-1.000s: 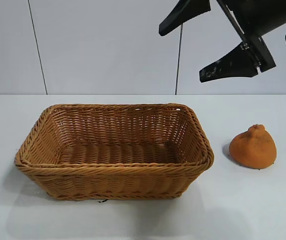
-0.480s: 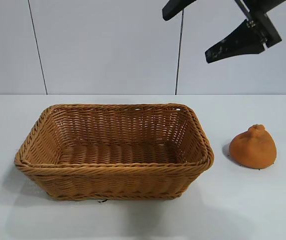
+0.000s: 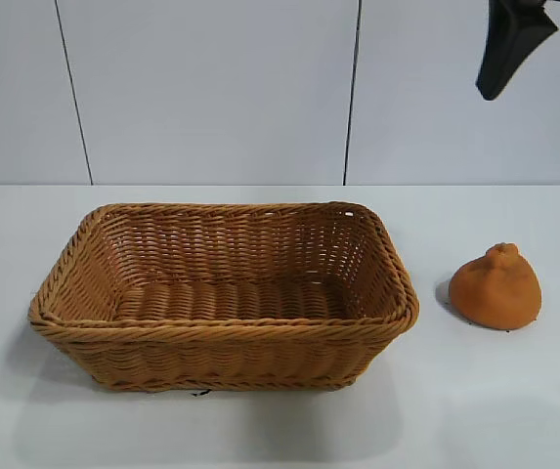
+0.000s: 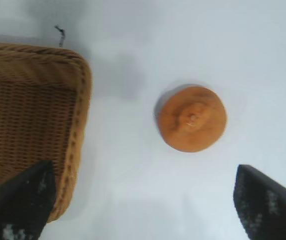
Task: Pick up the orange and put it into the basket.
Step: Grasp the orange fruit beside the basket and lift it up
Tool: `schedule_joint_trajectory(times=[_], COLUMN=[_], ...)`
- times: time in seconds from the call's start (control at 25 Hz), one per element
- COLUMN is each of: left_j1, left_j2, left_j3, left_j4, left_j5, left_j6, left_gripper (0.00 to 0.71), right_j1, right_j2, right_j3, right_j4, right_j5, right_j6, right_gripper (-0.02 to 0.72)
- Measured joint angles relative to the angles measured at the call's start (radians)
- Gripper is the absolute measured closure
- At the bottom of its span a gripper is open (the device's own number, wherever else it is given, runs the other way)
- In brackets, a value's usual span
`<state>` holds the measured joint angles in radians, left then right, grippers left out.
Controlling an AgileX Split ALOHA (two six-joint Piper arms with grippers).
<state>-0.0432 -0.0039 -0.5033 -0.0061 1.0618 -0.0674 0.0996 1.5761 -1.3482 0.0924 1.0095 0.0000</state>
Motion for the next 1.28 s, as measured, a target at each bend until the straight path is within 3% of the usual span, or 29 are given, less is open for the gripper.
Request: schedule_joint_trajectory(times=[0.12, 0.4, 1.08, 1.2, 1.28], left_j1=[0.000, 0.000, 0.000, 0.000, 0.000], left_j2=[0.000, 0.000, 0.000, 0.000, 0.000], left_j3=[0.000, 0.000, 0.000, 0.000, 0.000], left_j4=[0.000, 0.000, 0.000, 0.000, 0.000], left_j5=[0.000, 0.000, 0.000, 0.000, 0.000], left_j6=[0.000, 0.000, 0.000, 0.000, 0.000], left_gripper=[0.063, 0.063, 0.063, 0.063, 0.063], right_j1=[-0.027, -0.029, -0.029, -0.029, -0.029], right_j2=[0.047, 0.210, 0.493, 0.493, 0.493], right_j3=[0.000, -0.001, -0.002, -0.002, -0.002], right_j4=[-0.006, -0.008, -0.008, -0.008, -0.008], right_j5=[-0.010, -0.112, -0.209, -0.209, -0.207], right_j6=[0.000, 0.009, 0.031, 0.031, 0.029], right_gripper=[0.008, 0.008, 0.015, 0.139, 0.274])
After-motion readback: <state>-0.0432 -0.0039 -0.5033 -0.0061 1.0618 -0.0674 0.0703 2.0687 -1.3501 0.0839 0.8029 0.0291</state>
